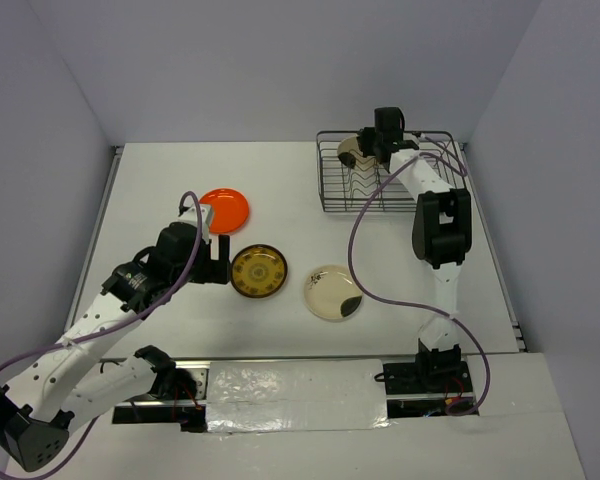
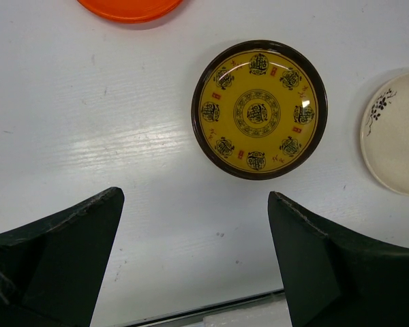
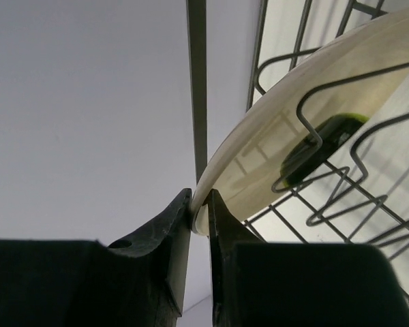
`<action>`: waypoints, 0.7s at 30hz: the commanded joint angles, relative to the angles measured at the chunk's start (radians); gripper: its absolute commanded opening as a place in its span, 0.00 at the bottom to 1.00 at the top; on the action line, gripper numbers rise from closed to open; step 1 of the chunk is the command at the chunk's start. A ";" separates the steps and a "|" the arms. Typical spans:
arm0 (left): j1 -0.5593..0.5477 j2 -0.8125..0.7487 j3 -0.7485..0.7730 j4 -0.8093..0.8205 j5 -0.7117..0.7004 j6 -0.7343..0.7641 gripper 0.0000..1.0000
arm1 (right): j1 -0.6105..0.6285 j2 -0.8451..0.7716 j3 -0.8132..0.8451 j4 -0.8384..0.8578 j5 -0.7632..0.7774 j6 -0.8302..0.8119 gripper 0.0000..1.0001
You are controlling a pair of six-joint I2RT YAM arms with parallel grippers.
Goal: Unload the plates from the dish rack
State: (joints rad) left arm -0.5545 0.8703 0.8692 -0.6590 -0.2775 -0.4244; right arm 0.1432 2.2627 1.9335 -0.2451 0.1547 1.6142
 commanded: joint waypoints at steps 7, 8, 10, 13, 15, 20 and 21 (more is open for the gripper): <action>-0.012 -0.017 0.011 0.004 -0.026 -0.017 1.00 | -0.001 -0.103 -0.022 0.030 -0.032 0.020 0.00; -0.013 -0.017 0.013 0.004 -0.029 -0.017 1.00 | -0.002 -0.110 0.001 0.026 -0.044 0.006 0.00; -0.015 -0.016 0.013 0.002 -0.032 -0.017 0.99 | -0.008 -0.117 0.028 0.015 -0.066 -0.011 0.00; -0.019 -0.017 0.013 0.001 -0.038 -0.020 0.99 | -0.013 -0.140 0.065 0.010 -0.104 -0.042 0.00; -0.019 -0.019 0.014 -0.001 -0.046 -0.024 0.99 | -0.022 -0.155 0.109 -0.014 -0.135 -0.071 0.00; -0.022 -0.025 0.017 -0.008 -0.066 -0.031 0.99 | -0.033 -0.216 0.156 -0.052 -0.136 -0.138 0.00; -0.024 -0.027 0.019 -0.011 -0.072 -0.036 1.00 | -0.034 -0.236 0.176 -0.071 -0.139 -0.151 0.00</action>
State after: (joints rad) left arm -0.5705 0.8661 0.8692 -0.6704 -0.3168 -0.4385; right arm 0.1246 2.1605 2.0193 -0.3210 0.0273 1.5223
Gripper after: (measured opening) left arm 0.995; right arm 0.129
